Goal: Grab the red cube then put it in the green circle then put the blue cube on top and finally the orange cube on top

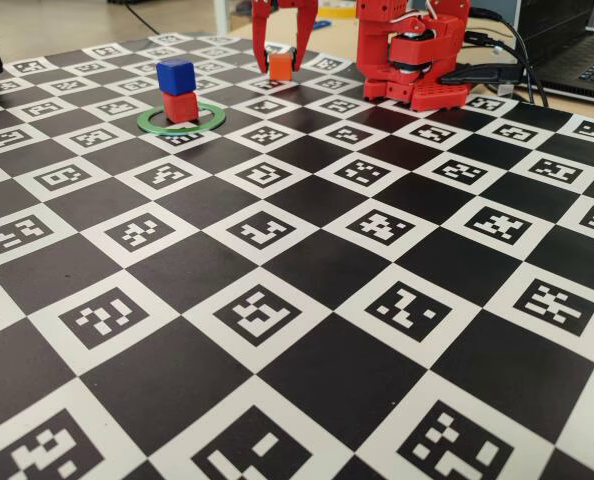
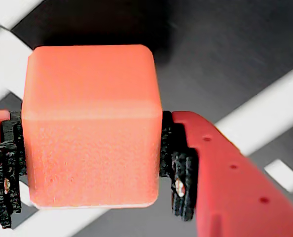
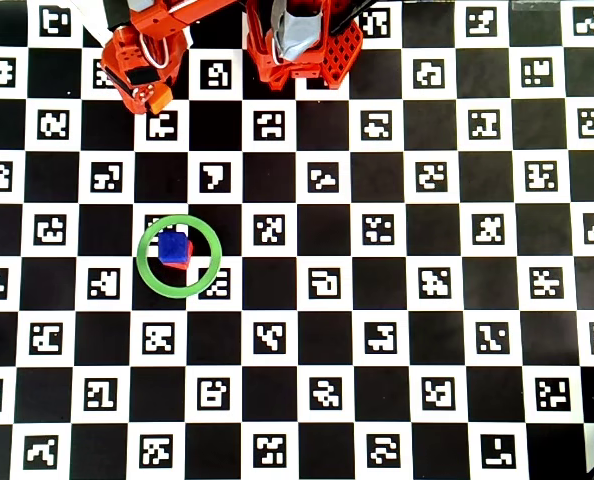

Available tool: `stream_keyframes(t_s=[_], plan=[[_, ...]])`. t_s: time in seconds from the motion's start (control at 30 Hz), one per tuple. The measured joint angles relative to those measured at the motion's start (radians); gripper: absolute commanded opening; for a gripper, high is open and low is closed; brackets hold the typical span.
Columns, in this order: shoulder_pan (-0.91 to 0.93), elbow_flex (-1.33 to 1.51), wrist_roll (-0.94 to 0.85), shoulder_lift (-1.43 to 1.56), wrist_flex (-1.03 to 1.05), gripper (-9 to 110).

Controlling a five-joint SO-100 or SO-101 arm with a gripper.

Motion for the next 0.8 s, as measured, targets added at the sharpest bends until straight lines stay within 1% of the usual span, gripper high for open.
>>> stream_keyframes(t_s=[0.27,0.6,0.8], plan=[[-0.071,-0.175,0.031,-0.018,0.183,11],[-0.169,-0.520,0.054,-0.107,0.416,11],[-0.249,-0.767,0.009,-0.201,0.588,10]])
